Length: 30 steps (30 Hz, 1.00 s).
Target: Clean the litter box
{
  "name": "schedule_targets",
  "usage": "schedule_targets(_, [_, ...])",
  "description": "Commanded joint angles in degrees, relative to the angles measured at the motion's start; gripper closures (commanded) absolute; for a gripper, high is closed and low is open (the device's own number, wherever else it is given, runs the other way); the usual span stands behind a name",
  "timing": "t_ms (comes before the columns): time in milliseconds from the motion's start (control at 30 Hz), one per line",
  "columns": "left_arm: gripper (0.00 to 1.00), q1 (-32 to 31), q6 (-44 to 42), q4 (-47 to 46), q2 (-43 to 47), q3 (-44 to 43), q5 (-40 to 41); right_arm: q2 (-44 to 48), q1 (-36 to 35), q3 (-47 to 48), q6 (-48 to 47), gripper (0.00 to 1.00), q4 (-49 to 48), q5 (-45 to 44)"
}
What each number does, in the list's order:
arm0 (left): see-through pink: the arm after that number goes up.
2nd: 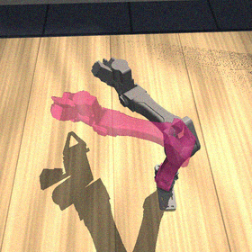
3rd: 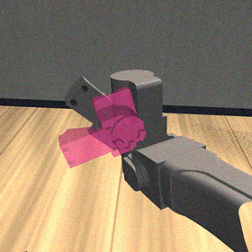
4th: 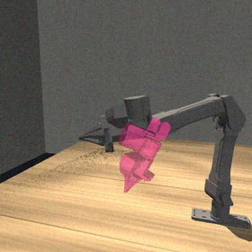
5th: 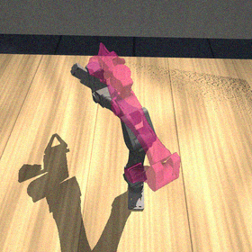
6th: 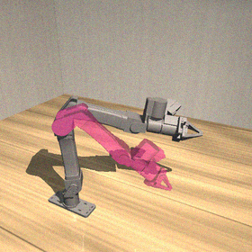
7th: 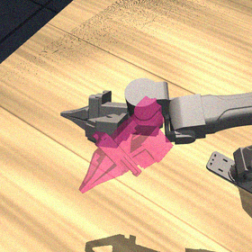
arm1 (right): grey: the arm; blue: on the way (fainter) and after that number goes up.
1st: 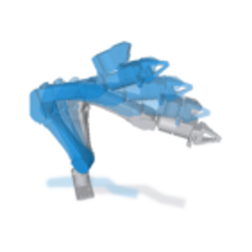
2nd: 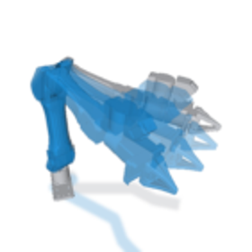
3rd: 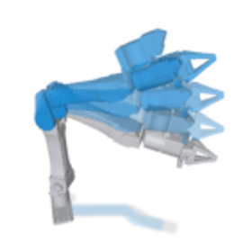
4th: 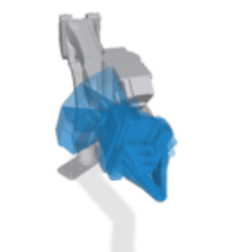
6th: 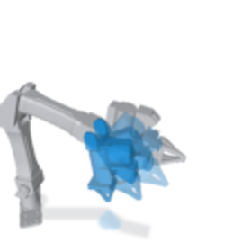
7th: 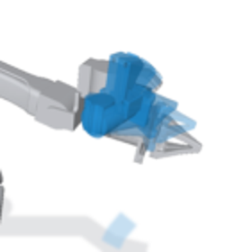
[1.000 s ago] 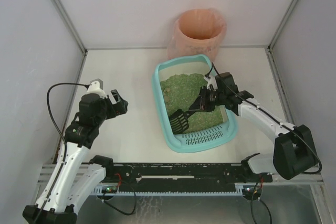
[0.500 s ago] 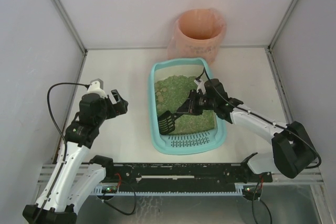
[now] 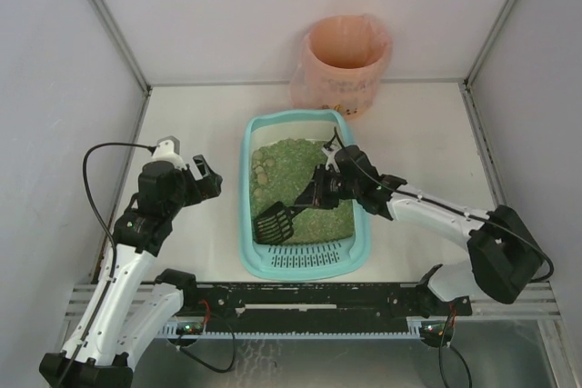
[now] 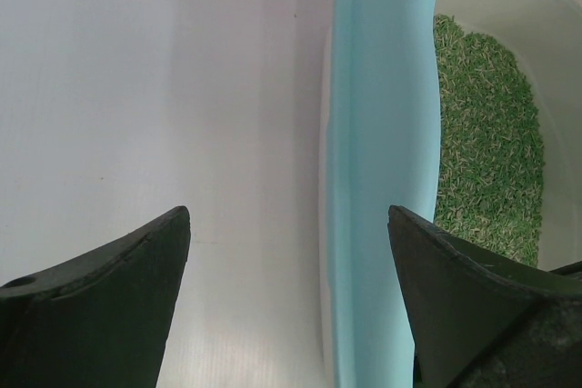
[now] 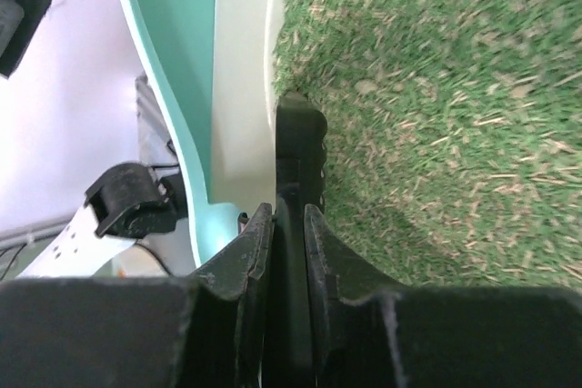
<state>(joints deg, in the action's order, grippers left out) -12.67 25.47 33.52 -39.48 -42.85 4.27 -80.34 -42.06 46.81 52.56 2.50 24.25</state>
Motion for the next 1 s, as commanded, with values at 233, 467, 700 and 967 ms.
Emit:
schedule_targets(233, [0.07,0.4,0.5,-2.6,0.5,0.4,-0.7,6.4,3.2,13.5,-11.9,1.0,15.8,-23.3])
schedule_targets(467, [0.08,0.4,0.1,-3.1,0.0,0.4,-2.7,-2.9,3.9,24.1,-16.6,1.0,23.0,-32.6])
schedule_targets(700, [0.1,0.4,-0.3,-3.2,0.1,0.4,-3.7,-10.6,4.1,29.9,-17.1,1.0,27.1,-32.4])
schedule_targets(967, [0.11,0.4,-0.3,-3.4,-0.2,0.5,-3.8,-18.9,3.9,30.9,-12.8,1.0,23.4,-27.0])
